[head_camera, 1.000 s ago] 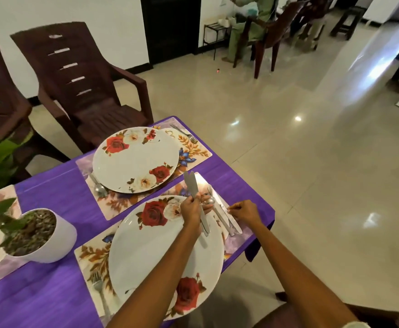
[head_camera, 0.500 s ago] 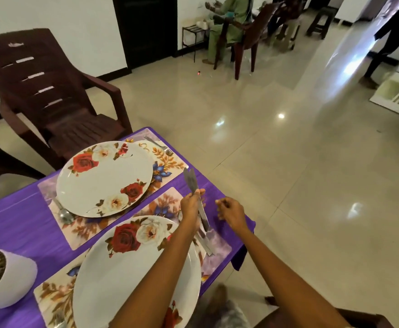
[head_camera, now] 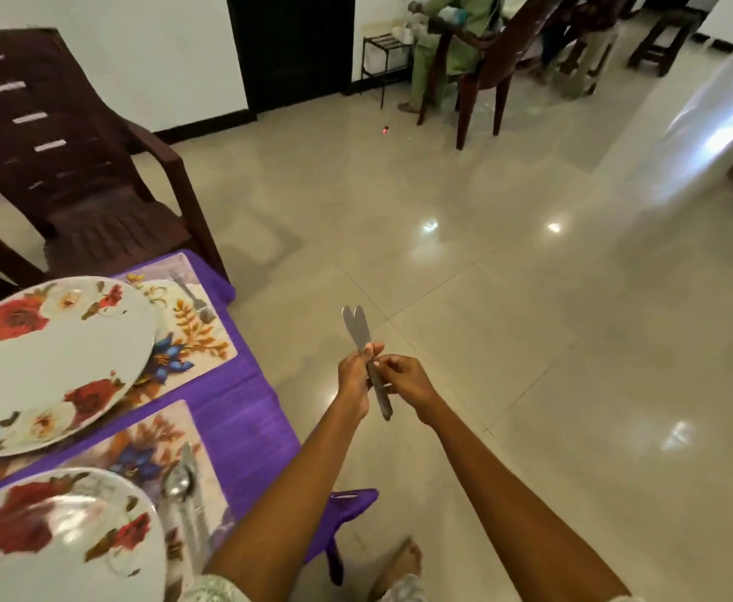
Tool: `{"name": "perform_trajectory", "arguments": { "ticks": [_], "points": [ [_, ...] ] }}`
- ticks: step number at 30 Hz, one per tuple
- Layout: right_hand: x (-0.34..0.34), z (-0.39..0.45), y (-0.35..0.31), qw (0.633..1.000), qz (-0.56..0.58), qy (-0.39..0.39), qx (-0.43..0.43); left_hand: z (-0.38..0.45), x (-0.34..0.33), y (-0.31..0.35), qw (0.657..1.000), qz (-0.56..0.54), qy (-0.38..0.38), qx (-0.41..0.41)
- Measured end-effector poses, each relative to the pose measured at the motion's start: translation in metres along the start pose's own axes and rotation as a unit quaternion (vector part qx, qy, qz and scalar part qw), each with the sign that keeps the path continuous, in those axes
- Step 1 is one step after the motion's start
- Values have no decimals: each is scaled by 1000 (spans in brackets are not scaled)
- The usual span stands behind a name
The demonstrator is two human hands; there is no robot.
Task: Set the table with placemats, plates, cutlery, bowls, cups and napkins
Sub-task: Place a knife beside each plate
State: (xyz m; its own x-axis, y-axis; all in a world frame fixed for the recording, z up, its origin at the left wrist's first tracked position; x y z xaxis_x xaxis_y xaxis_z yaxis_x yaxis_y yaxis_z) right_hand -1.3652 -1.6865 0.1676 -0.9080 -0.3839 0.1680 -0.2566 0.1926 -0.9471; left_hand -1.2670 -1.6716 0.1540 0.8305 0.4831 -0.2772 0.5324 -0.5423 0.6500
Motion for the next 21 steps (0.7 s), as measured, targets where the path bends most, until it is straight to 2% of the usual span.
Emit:
{"name": "perform_trajectory", "arguments": {
  "ticks": [5, 10, 16, 21],
  "points": [
    [58, 19, 23, 995, -77, 66, -19, 19, -69, -13, 1000, -22, 20, 7],
    [104, 57, 7, 994, -14, 108, -23, 48, -114, 4, 991, -105, 80, -18],
    [111, 131, -27, 998, -32, 49, -18, 92, -117, 54, 975, -118, 186, -26],
    [86, 206, -50, 997, -59, 16, -48, 141, -105, 102, 966, -159, 203, -22]
  ]
}}
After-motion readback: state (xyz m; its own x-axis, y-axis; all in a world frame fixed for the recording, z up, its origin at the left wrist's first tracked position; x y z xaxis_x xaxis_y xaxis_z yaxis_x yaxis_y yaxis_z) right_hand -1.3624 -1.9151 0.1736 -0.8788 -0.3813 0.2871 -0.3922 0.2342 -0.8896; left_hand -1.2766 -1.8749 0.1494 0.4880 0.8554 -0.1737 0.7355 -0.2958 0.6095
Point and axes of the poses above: each hand's wrist, its own z-axis towards the middle knuckle, its own x-axis out of the back of the hand, y = z × x, the point moved 3 cm from there along z, towards the middle knuckle, and after that the axes turned 7 degrees about x, right-handed, at the moved point
